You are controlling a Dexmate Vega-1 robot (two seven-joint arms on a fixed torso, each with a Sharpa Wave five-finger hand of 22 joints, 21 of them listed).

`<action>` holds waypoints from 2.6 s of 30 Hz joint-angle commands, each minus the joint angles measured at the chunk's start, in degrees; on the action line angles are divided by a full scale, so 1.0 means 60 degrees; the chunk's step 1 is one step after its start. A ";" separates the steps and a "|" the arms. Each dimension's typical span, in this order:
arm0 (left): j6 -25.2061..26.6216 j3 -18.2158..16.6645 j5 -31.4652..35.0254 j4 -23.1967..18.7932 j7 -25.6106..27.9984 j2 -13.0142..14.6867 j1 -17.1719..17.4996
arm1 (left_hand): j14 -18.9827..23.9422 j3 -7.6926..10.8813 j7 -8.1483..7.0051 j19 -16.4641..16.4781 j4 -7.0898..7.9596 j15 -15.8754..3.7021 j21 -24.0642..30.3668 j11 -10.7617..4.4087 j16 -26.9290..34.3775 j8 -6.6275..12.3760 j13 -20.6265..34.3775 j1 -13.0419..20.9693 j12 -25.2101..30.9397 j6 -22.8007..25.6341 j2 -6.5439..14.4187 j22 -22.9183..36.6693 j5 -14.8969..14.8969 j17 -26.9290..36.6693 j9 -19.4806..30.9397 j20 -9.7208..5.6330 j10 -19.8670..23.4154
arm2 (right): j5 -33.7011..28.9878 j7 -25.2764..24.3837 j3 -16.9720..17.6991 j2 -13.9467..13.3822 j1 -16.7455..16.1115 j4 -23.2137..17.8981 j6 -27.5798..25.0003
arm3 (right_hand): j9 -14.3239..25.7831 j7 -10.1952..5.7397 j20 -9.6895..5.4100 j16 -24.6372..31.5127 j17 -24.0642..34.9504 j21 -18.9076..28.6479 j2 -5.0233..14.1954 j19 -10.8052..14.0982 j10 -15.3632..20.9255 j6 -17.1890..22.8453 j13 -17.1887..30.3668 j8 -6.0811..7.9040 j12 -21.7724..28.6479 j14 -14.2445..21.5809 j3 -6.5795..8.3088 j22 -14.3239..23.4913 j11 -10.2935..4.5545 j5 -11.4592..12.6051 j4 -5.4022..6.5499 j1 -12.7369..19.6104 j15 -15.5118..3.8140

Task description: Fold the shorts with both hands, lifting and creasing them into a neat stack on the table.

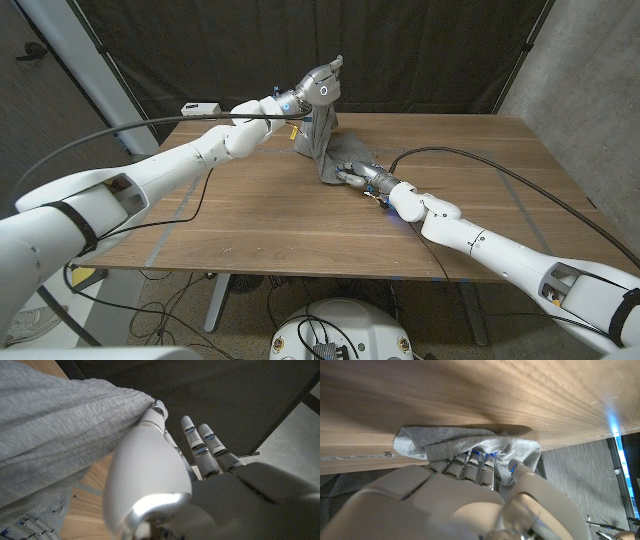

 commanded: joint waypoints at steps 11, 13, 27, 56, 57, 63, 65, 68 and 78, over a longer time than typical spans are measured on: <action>-0.1284 0.1629 -0.1659 0.0579 0.1334 -0.0486 -0.1164 | 0.0172 -0.0033 -0.0010 0.0039 0.0039 -0.1500 0.0118 -0.0025 -0.0008 0.0119 -0.0011 0.0103 -0.0104 -0.0157 0.0004 0.0042 0.0080 0.0054 0.0036 -0.0047 0.0090 | 0.0140 -0.0119 -0.0021 0.0113 0.0088 0.0326 0.0104 | 0.0015 0.0014 0.0051 -0.0007 0.0021 0.0085 -0.0019 0.0107 0.0011 0.0073 0.0027 -0.0034 -0.0046 -0.0065 0.0100 0.0047 0.0037 -0.0035 0.0021 -0.0106 -0.0476; -0.1421 0.1680 -0.1765 0.0554 0.1420 -0.0479 -0.1172 | 0.0193 -0.0032 -0.0009 0.0044 0.0040 -0.1508 0.0125 -0.0023 -0.0003 0.0124 -0.0015 0.0111 -0.0110 -0.0167 0.0014 0.0041 0.0081 0.0057 0.0036 -0.0059 0.0087 | 0.0168 -0.0089 -0.0019 0.0106 0.0093 0.0319 0.0114 | 0.0015 0.0017 0.0052 -0.0007 0.0021 0.0084 -0.0021 0.0105 0.0014 0.0073 0.0027 -0.0034 -0.0045 -0.0064 0.0104 0.0047 0.0025 -0.0036 0.0021 -0.0111 -0.0474; -0.2091 0.1861 -0.2398 0.0480 0.1695 -0.0439 -0.0995 | 0.0349 -0.0083 -0.0002 0.0092 0.0019 -0.1558 0.0204 0.0003 -0.0012 0.0184 -0.0062 0.0185 -0.0155 -0.0236 0.0031 0.0027 0.0030 0.0071 0.0026 -0.0084 0.0066 | 0.0133 -0.0027 -0.0054 0.0055 0.0117 0.0281 0.0137 | 0.0016 -0.0004 0.0089 -0.0026 0.0019 0.0078 -0.0042 0.0088 -0.0022 0.0052 0.0028 -0.0045 -0.0061 -0.0114 0.0138 0.0047 0.0046 -0.0042 0.0006 -0.0138 -0.0435; -0.1773 0.0979 -0.3523 -0.0327 0.1098 -0.0199 0.0107 | -0.0909 -0.0991 -0.0124 0.0213 0.2274 -0.1471 0.0525 0.0120 -0.0306 -0.2220 -0.0962 -0.2779 -0.0545 -0.4990 0.0380 -0.0249 -0.0170 -0.0182 -0.0863 -0.0191 -0.2909 | 0.0061 0.0093 -0.0184 0.0198 0.0359 0.0567 0.0279 | 0.0018 -0.0017 0.0102 -0.0023 0.0015 0.0082 -0.0060 0.0095 -0.0048 0.0025 0.0030 -0.0054 -0.0068 -0.0127 0.0206 0.0047 0.0004 -0.0049 -0.0021 -0.0181 -0.0431; -0.1677 0.0878 -0.3646 -0.0372 0.1048 -0.0219 0.0211 | -0.0966 -0.1008 -0.0129 0.0167 0.2361 -0.1466 0.0509 0.0125 -0.0315 -0.2231 -0.0970 -0.2928 -0.0552 -0.5061 0.0393 -0.0252 -0.0177 -0.0187 -0.0867 -0.0130 -0.2973 | 0.0043 0.0107 -0.0198 0.0196 0.0373 0.0566 0.0287 | 0.0018 -0.0028 0.0099 -0.0026 0.0015 0.0082 -0.0062 0.0093 -0.0053 0.0022 0.0030 -0.0055 -0.0070 -0.0134 0.0208 0.0047 0.0001 -0.0050 -0.0024 -0.0182 -0.0424; -0.1029 0.0403 -0.4082 -0.0666 0.0939 -0.0255 0.0802 | -0.1999 -0.0991 -0.0142 -0.0028 0.2459 -0.1428 0.0455 0.0142 -0.0427 -0.2287 -0.1024 -0.3666 -0.0611 -0.5777 0.0369 -0.0263 -0.0227 -0.0248 -0.0884 0.0087 -0.3919 | -0.0003 0.0208 -0.0195 0.0126 0.0382 0.0391 0.0186 | 0.0019 -0.0044 0.0135 -0.0043 0.0004 0.0083 -0.0067 0.0098 -0.0079 0.0010 0.0030 -0.0058 -0.0077 -0.0173 0.0240 0.0047 0.0026 -0.0048 -0.0062 -0.0161 -0.0395; -0.0782 0.0246 -0.4184 -0.0829 0.0874 -0.0228 0.1019 | -0.2194 -0.0971 -0.0143 -0.0138 0.2476 -0.1425 0.0418 0.0143 -0.0418 -0.2327 -0.1037 -0.3837 -0.0645 -0.6022 0.0405 -0.0262 -0.0249 -0.0252 -0.0891 0.0158 -0.4229 | -0.0060 0.0207 -0.0209 0.0087 0.0391 0.0346 0.0207 | 0.0019 -0.0051 0.0148 -0.0048 0.0002 0.0085 -0.0063 0.0101 -0.0096 0.0008 0.0031 -0.0058 -0.0083 -0.0188 0.0252 0.0047 0.0011 -0.0047 -0.0074 -0.0152 -0.0385; -0.0332 0.0016 -0.4236 -0.1111 0.0686 -0.0178 0.1347 | -0.2502 -0.0980 -0.0144 -0.0219 0.2497 -0.1410 0.0392 0.0144 -0.0412 -0.2339 -0.1045 -0.4131 -0.0616 -0.6343 0.0394 -0.0264 -0.0269 -0.0260 -0.0895 0.0233 -0.4493 | -0.0160 0.0187 -0.0164 -0.0030 0.0337 0.0057 0.0069 | 0.0019 -0.0091 0.0237 -0.0047 -0.0003 0.0085 -0.0051 0.0104 -0.0128 -0.0006 0.0031 -0.0062 -0.0092 -0.0207 0.0280 0.0047 0.0032 -0.0046 -0.0156 -0.0087 -0.0372; 0.0330 -0.0431 -0.4083 -0.1693 0.0428 0.0139 0.2019 | -0.2727 -0.0956 -0.0144 -0.0343 0.2487 -0.1406 0.0349 0.0147 -0.0401 -0.2324 -0.1052 -0.4358 -0.0605 -0.6556 0.0412 -0.0265 -0.0265 -0.0266 -0.0897 0.0287 -0.4726 | -0.0423 0.0235 0.0161 -0.0648 -0.0004 -0.1249 -0.0306 | 0.0018 -0.0156 0.0379 -0.0035 -0.0010 0.0100 -0.0133 0.0150 -0.0198 -0.0044 0.0030 -0.0071 -0.0100 -0.0253 0.0291 0.0047 0.0084 -0.0066 -0.0435 0.0105 -0.0323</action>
